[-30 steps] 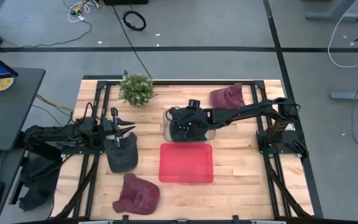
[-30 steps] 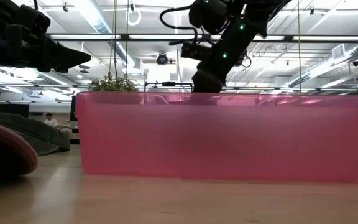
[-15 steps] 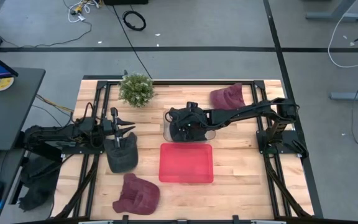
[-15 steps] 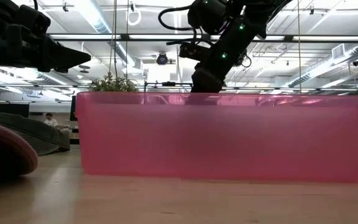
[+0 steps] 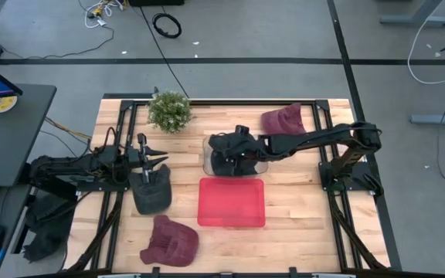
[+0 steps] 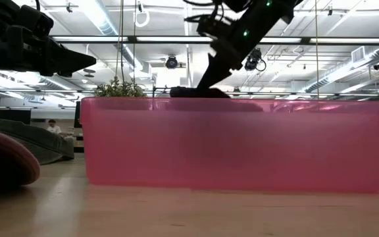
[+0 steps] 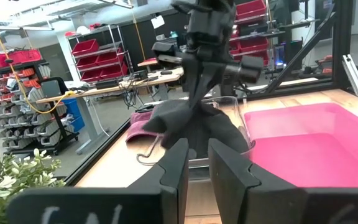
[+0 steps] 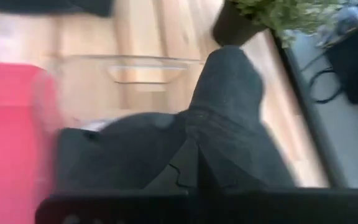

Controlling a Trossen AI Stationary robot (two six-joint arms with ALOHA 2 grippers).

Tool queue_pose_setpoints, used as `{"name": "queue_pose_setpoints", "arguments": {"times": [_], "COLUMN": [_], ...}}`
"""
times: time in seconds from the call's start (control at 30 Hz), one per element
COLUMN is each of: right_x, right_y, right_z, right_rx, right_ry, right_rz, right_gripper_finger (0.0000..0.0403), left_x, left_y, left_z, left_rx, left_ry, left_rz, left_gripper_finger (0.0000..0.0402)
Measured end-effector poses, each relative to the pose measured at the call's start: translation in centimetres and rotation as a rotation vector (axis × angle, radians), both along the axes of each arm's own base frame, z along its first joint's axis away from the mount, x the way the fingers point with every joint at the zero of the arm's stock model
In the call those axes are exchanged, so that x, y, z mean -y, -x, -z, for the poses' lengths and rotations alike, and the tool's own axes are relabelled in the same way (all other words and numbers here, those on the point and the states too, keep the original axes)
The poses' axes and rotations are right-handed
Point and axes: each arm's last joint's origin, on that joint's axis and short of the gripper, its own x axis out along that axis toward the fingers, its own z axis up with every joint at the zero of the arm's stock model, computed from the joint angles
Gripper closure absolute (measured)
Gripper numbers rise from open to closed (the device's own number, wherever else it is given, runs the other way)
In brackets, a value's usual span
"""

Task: Pick & Place hat
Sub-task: Put the top black cap into the transparent bin

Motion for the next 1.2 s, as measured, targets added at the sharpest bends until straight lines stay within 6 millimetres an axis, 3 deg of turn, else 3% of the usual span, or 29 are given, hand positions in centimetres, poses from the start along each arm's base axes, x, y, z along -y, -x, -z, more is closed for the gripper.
{"name": "queue_pose_setpoints", "arguments": {"times": [0.23, 0.9, 1.2], "right_x": [0.6, 6.5, 6.5], "right_y": [0.7, -1.1, -1.2], "right_z": [0.3, 7.9, 8.2], "right_rx": [-0.027, -0.195, -0.201], "right_ry": [-0.180, -0.320, -0.338], "right_rz": [0.066, 0.212, 0.205], "right_gripper_finger": [0.0402, 0.0403, 0.0399], "left_x": [0.0, 0.0, 0.0], "left_y": [0.0, 0.0, 0.0], "left_z": [0.0, 0.0, 0.0], "left_rx": [0.000, -0.001, 0.000], "left_ry": [0.000, 0.000, 0.000], "left_rz": [0.000, 0.000, 0.000], "left_gripper_finger": [0.0335, 0.0335, 0.0335]}}
